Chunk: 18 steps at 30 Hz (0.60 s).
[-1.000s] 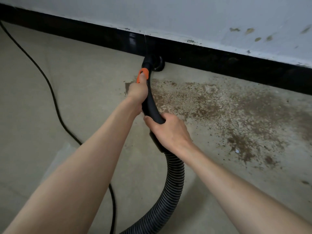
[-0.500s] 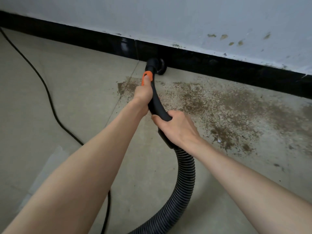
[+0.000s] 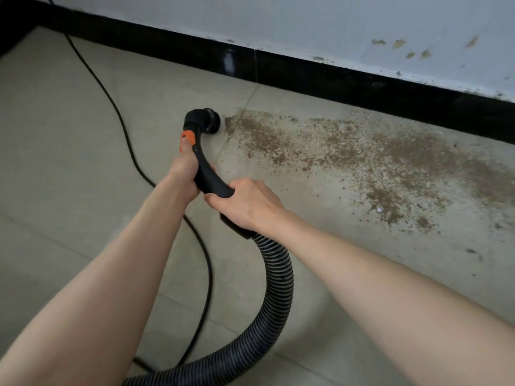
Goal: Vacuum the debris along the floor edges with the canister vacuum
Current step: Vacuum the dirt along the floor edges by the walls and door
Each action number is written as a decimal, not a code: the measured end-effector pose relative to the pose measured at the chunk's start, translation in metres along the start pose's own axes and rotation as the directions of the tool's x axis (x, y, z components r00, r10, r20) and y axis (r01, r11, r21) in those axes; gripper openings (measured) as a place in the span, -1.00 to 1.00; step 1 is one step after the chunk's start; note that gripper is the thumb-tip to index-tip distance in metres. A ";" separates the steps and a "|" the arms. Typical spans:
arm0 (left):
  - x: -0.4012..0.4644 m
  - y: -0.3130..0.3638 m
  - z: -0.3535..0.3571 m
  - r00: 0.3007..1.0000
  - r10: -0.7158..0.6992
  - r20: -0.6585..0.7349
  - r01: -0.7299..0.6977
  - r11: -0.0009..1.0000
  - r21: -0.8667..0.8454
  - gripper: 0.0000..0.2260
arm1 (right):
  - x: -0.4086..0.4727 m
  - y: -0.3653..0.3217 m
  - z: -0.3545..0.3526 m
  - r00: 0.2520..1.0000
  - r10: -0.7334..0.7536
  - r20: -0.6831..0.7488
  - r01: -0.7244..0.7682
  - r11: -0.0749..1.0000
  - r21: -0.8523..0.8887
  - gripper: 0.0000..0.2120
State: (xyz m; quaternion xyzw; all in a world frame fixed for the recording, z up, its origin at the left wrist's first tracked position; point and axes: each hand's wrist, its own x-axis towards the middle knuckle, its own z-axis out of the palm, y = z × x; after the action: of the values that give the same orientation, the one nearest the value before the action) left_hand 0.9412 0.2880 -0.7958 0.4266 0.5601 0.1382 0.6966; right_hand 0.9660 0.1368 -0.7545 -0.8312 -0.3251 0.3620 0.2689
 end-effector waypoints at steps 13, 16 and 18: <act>0.023 0.011 0.030 0.999 -0.021 0.024 0.018 0.992 0.124 -0.53 | 0.025 0.014 -0.010 0.998 0.049 -0.051 -0.046 0.998 0.051 -0.57; 0.023 0.017 0.042 0.999 -0.033 0.034 0.028 0.989 0.148 -0.53 | 0.029 0.017 -0.018 0.996 0.059 -0.069 -0.055 0.996 0.066 -0.59; 0.022 0.018 0.050 0.998 -0.042 0.049 0.034 0.986 0.165 -0.53 | 0.029 0.020 -0.024 0.995 0.066 -0.079 -0.060 0.995 0.080 -0.61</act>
State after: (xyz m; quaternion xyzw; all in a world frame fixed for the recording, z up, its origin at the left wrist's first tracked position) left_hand 0.9987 0.2916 -0.7959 0.4753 0.5592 0.0671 0.6759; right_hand 1.0067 0.1397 -0.7663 -0.8442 -0.2731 0.3483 0.3023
